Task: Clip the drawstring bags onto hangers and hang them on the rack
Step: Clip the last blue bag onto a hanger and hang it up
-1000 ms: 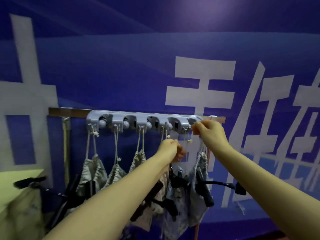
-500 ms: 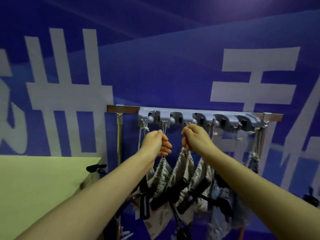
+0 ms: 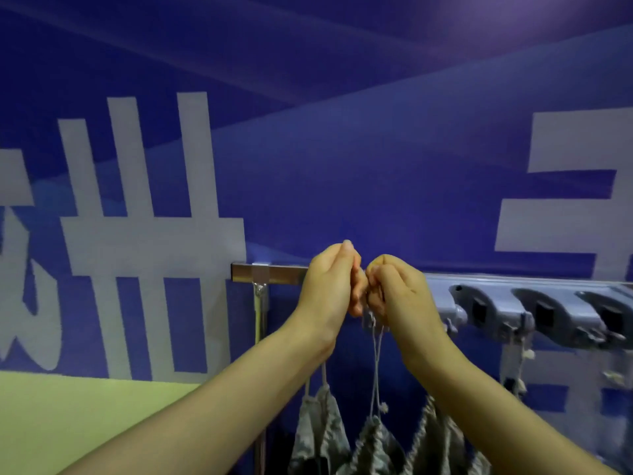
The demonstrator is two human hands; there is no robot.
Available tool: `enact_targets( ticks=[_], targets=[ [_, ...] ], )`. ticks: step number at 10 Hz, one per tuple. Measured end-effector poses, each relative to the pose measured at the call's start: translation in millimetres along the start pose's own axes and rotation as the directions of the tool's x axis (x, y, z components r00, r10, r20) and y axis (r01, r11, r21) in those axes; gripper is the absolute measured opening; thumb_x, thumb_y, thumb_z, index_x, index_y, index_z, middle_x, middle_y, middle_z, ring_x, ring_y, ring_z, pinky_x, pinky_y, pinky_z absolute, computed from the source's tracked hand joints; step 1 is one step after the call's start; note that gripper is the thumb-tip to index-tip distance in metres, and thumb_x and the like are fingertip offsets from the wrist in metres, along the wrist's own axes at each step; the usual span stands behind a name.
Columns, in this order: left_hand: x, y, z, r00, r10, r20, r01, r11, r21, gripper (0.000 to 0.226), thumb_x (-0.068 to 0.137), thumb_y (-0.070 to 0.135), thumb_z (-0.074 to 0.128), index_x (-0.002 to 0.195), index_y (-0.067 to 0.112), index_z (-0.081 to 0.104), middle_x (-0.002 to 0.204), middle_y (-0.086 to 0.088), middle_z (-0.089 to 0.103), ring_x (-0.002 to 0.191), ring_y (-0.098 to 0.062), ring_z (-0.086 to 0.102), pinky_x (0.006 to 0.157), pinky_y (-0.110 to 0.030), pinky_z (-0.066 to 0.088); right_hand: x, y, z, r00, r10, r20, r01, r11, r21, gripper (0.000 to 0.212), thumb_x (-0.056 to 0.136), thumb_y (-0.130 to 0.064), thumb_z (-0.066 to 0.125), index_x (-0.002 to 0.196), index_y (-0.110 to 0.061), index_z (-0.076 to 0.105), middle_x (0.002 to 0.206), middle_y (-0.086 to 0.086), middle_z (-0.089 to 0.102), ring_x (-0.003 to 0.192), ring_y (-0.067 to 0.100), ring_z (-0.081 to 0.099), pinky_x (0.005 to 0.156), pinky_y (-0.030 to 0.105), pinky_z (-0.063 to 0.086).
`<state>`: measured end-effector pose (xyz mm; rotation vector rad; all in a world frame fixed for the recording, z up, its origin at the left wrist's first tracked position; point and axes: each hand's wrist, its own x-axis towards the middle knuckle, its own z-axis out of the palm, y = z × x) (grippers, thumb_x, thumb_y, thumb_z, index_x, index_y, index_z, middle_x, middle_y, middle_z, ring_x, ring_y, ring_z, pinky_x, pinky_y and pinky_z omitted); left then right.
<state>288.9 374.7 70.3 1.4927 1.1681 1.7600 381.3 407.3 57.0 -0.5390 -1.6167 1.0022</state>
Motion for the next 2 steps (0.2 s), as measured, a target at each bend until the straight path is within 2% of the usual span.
enact_targets(
  ticks=[1,2],
  targets=[
    [27,26,-4,0.999,-0.029,-0.017,0.029,0.998,-0.050,0.041,0.102,0.025,0.029,0.063,0.013,0.037,0.044,-0.001,0.037,0.039,-0.011,0.034,0.042,-0.021,0.033,29,-23,2,1.000,0.010,-0.004,-0.010,0.999,0.033,0.033,0.086,0.005,0.034,0.056,-0.009,0.037,0.036,-0.008,0.036,0.035,0.003,0.031,0.037,0.014,0.029],
    [51,54,-11,0.999,0.009,-0.032,-0.010,0.999,-0.041,0.041,0.102,0.023,0.029,0.063,0.013,0.035,0.041,0.000,0.035,0.037,-0.012,0.033,0.039,-0.019,0.031,55,-52,5,1.000,0.024,0.020,-0.025,0.998,0.064,0.031,0.086,0.006,0.033,0.058,-0.006,0.038,0.034,-0.007,0.037,0.034,0.002,0.031,0.038,0.012,0.028]
  ],
)
